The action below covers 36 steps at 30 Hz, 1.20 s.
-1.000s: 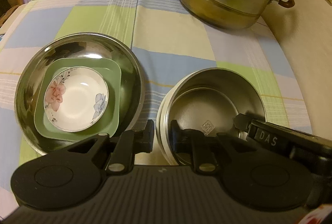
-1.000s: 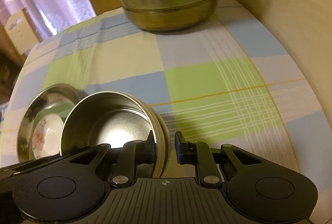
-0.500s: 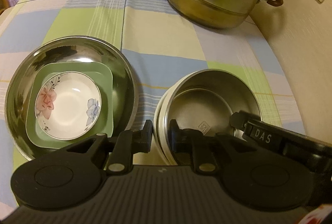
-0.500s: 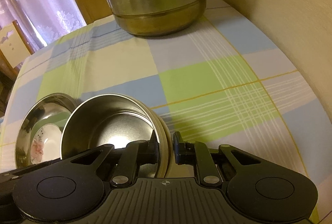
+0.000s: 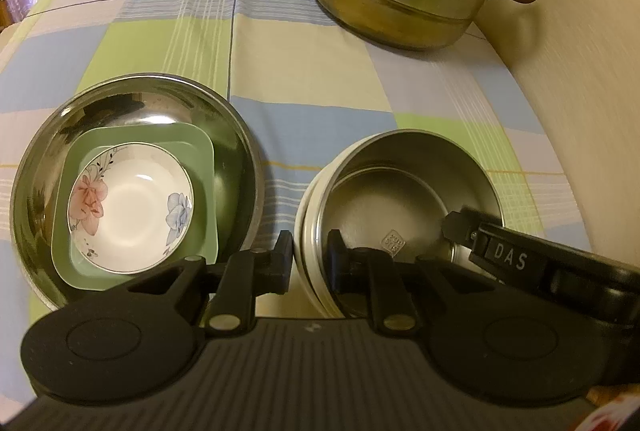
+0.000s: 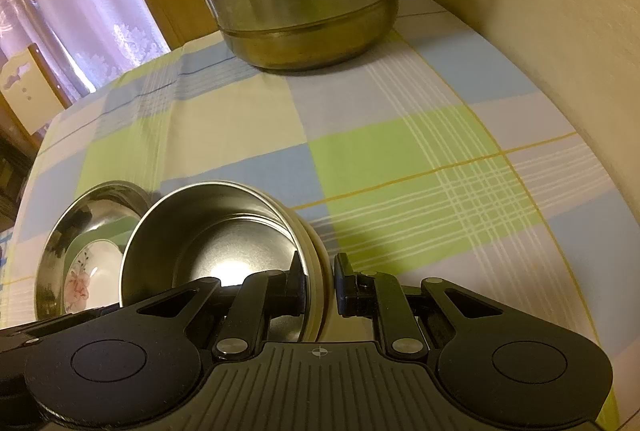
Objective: Organize plates and bowls
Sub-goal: 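Lift the bowl stack and carry it over the steel plate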
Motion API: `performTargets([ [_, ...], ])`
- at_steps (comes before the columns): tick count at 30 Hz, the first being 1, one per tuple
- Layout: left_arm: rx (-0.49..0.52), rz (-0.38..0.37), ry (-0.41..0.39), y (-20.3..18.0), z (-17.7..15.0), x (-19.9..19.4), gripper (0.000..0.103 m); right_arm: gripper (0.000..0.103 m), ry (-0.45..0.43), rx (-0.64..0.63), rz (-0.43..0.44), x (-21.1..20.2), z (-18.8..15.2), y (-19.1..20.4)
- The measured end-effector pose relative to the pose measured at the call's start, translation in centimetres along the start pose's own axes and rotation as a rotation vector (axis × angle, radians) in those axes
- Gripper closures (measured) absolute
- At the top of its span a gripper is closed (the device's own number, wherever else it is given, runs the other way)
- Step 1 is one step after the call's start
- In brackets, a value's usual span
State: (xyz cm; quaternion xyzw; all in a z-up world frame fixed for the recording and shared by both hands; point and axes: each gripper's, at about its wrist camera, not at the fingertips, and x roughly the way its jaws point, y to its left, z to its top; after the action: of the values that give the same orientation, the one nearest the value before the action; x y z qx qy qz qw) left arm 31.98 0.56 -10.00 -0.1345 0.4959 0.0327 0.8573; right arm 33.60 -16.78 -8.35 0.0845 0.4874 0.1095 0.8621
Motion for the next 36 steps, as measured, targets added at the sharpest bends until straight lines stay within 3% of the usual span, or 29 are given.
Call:
performTargets([
  [20,-0.006,0.003,-0.043,0.5,0.7,-2.5,0.087,0.089,-0.021,-0.037,0.031,-1.8,0.9,1.3],
  [36,-0.110,0.092,-0.113,5.8,1.7,-6.0,0.087,0.089,-0.021,-0.150,0.138,-1.5,1.8,8.0],
])
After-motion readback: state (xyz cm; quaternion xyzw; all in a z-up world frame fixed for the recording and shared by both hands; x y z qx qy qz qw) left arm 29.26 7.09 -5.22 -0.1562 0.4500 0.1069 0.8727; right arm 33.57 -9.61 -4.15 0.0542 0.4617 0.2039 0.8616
